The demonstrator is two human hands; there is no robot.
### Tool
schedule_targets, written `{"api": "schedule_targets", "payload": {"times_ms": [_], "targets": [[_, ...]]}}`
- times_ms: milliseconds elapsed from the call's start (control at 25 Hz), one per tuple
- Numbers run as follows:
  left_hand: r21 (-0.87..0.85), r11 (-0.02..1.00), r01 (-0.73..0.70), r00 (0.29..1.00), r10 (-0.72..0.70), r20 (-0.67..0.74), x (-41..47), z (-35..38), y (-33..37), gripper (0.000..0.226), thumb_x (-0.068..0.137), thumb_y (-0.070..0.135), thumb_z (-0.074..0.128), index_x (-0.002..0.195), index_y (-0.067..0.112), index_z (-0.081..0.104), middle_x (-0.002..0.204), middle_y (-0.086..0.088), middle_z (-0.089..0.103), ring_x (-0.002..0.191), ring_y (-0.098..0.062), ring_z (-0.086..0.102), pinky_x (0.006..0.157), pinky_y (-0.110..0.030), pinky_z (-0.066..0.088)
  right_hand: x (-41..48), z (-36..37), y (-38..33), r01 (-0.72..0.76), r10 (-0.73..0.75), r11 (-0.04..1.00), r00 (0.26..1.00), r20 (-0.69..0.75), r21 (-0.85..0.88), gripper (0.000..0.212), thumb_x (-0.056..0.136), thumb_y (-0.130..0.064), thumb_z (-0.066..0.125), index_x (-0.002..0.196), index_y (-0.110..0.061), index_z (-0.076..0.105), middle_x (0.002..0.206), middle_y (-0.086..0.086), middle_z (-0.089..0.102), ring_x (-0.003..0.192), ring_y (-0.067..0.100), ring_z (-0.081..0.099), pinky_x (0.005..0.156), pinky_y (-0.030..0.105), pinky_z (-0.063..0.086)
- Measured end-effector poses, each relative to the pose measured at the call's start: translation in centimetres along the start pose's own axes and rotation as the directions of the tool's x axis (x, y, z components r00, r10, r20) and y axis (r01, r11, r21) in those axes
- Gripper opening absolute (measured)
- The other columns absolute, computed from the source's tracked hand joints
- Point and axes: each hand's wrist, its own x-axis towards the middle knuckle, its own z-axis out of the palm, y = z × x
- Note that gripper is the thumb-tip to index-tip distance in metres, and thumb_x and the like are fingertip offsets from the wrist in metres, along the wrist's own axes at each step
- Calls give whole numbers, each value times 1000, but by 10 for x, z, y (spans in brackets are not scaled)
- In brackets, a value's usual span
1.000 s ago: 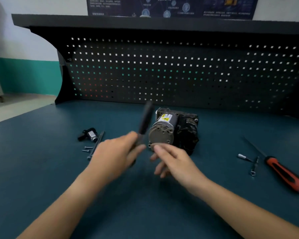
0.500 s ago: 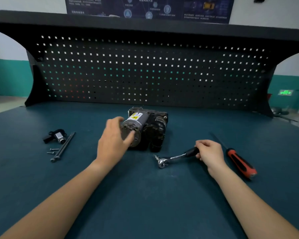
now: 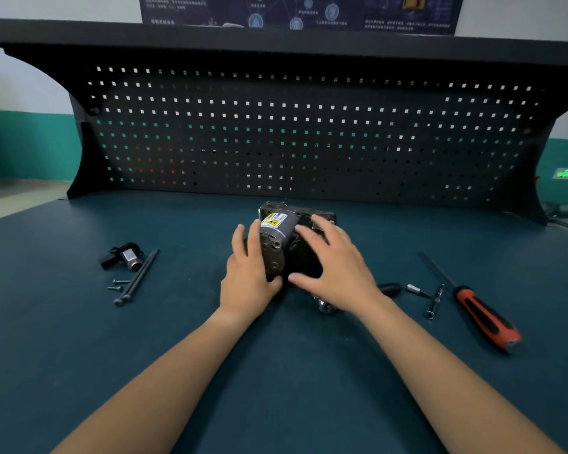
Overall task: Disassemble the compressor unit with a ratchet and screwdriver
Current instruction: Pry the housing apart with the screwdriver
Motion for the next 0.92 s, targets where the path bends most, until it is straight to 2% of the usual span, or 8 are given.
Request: {"api": "schedule_targets", "payload": {"times_ms": [80, 160, 240, 440, 560, 720, 920], "targets": [[32, 999, -6, 1000, 5, 12, 0, 3, 1, 104, 70, 38, 76, 147, 26, 8, 155, -1, -1, 126, -35, 37, 82, -47, 45, 3, 10, -7, 46, -36, 980, 998, 54, -195, 73, 82, -39, 63, 145, -27, 26, 152, -1, 20, 138, 16, 14, 107, 35, 26], [38, 999, -2, 1000, 3, -8, 1, 5, 1, 99, 71, 42, 75, 146, 24, 12, 154, -1, 2, 124, -35, 39, 79, -46, 45, 5, 19, -12, 18, -20, 973, 1000, -9, -229, 64, 86, -30, 60, 142, -24, 30, 147, 1, 27, 135, 20, 19, 101, 35, 34], [47, 999, -18, 1000, 18, -15, 2, 6, -1, 98, 71, 45, 74, 145, 23, 14, 154, -2, 5, 122, -35, 41, 79, -45, 45, 7, 23, -15, 9, -24, 980, 997, -71, -200, 57, 88, -24, 58, 140, -20, 35, 145, 2, 32, 133, 22, 24, 97, 34, 38], [31, 999, -33, 999, 34, -26, 1, 2, -5, 92, 74, 39, 73, 146, 26, 18, 155, -4, 6, 119, -37, 46, 82, -43, 45, 3, 24, -3, -16, 10, 997, 997, -71, -79, 64, 87, -22, 61, 144, -17, 31, 149, 5, 29, 137, 20, 27, 104, 34, 34], [104, 995, -11, 999, 16, -50, 2, 1, -3, 88, 73, 42, 74, 143, 27, 22, 153, -5, 10, 117, -36, 46, 77, -44, 46, 1, 25, -1, 7, -9, 1000, 992, -123, -20, 63, 85, -20, 65, 141, -13, 38, 147, 7, 37, 135, 21, 36, 103, 36, 36], [108, 994, 16, 996, -6, -90, 4, -3, -1, 80, 72, 41, 75, 138, 25, 32, 144, -7, 22, 104, -40, 53, 75, -43, 46, -2, 26, -6, 29, -16, 998, 974, -225, 57, 58, 75, -11, 74, 129, -3, 53, 135, 15, 51, 123, 32, 51, 95, 42, 46], [92, 995, 40, 993, -29, -118, 6, -5, 3, 72, 75, 37, 70, 135, 19, 34, 130, -8, 32, 94, -39, 56, 68, -40, 42, -1, 30, -17, 72, -61, 997, 951, -302, 25, 57, 61, -4, 82, 114, 5, 62, 117, 23, 62, 104, 41, 62, 77, 50, 54]]}}
